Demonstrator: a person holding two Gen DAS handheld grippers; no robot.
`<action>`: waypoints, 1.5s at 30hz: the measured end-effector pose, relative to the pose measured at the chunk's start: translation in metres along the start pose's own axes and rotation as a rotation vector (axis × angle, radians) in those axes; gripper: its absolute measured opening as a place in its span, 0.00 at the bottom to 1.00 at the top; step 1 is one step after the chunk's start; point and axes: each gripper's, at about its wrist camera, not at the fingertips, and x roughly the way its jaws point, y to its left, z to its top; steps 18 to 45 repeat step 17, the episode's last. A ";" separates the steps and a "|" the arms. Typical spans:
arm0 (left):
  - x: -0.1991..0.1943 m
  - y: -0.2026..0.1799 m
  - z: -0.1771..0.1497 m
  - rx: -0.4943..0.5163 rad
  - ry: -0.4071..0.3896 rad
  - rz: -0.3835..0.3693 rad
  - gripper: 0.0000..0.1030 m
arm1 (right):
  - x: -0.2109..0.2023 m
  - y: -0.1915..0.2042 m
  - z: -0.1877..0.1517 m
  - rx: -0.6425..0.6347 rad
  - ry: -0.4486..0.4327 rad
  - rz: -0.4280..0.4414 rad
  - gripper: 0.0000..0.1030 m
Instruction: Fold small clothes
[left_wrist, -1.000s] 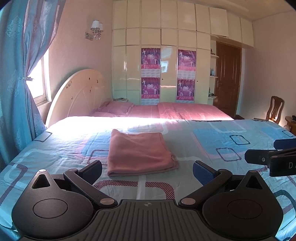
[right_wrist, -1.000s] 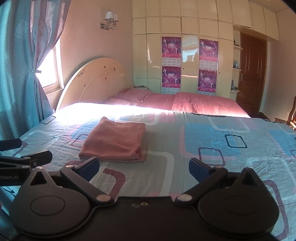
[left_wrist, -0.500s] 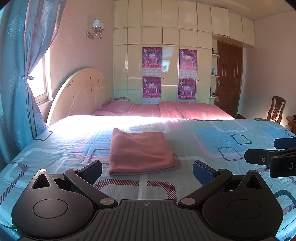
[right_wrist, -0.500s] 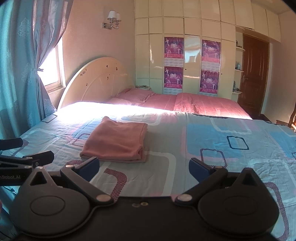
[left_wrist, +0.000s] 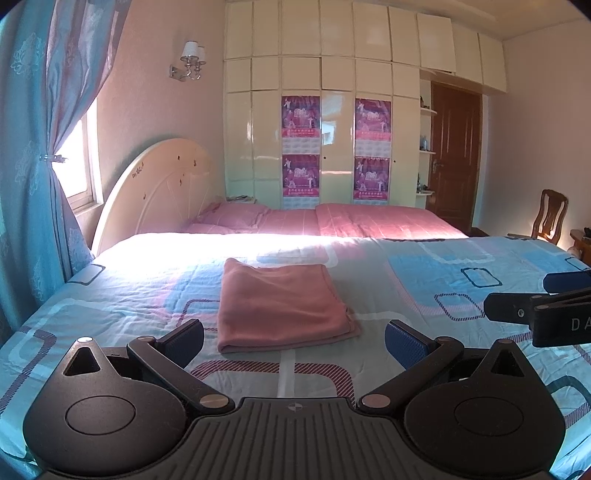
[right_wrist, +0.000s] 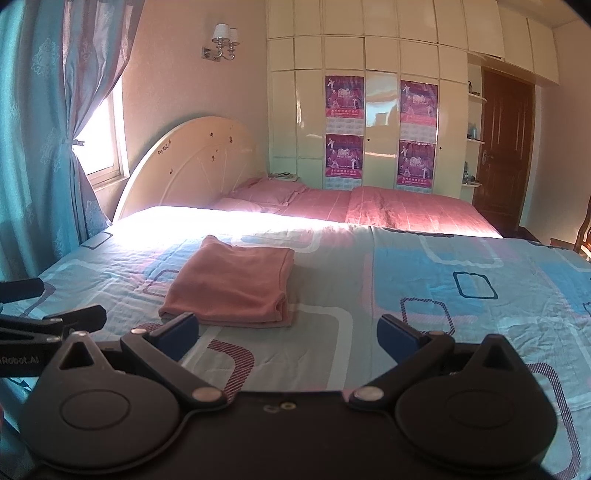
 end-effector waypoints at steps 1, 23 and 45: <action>0.000 0.000 0.000 0.003 0.001 0.001 1.00 | 0.000 0.000 0.001 -0.001 0.000 0.000 0.99; -0.002 0.008 -0.002 0.009 -0.025 0.016 1.00 | 0.005 0.008 0.000 -0.020 0.011 0.016 0.99; -0.002 0.008 -0.002 0.009 -0.025 0.016 1.00 | 0.005 0.008 0.000 -0.020 0.011 0.016 0.99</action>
